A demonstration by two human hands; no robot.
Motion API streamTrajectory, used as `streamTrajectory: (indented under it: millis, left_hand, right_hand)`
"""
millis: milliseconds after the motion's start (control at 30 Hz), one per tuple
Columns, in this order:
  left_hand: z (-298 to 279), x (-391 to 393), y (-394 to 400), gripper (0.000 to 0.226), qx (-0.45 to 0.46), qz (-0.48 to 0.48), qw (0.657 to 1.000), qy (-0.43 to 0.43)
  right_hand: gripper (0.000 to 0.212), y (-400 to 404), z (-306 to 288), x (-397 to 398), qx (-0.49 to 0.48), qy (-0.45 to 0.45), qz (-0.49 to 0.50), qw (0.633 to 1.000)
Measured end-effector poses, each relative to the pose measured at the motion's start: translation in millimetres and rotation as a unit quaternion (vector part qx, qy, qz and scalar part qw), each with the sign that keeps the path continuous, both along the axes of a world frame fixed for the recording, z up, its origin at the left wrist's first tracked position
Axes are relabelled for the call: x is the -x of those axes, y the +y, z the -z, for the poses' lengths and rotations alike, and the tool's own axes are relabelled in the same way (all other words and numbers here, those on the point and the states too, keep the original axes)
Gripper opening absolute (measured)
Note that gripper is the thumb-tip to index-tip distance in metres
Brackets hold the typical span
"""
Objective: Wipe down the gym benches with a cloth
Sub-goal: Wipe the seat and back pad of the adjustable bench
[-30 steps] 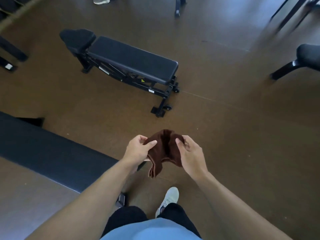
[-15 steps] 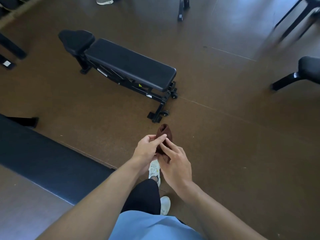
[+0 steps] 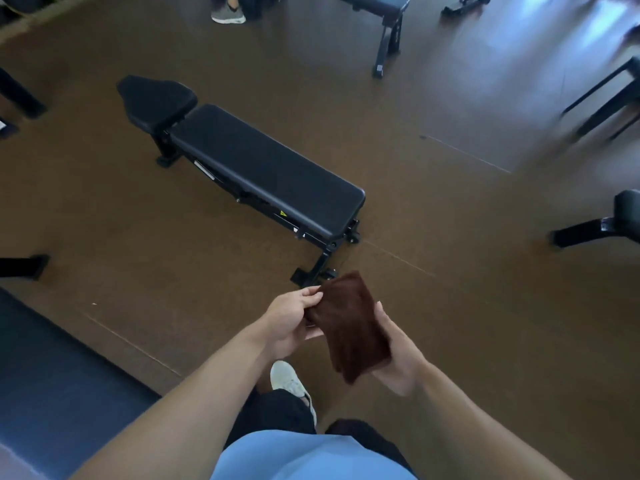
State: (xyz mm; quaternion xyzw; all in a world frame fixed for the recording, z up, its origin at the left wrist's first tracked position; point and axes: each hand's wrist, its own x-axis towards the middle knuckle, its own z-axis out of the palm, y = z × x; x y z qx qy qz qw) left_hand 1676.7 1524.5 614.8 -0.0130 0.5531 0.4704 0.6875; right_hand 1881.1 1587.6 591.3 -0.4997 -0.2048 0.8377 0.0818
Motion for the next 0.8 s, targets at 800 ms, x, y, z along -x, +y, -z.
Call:
streamTrajectory:
  millis: [800]
  left_hand:
    - [220, 146, 294, 0.019, 0.09, 0.177, 0.931, 0.305]
  right_hand:
    - [0.033, 351, 190, 178, -0.241, -0.282, -0.021, 0.928]
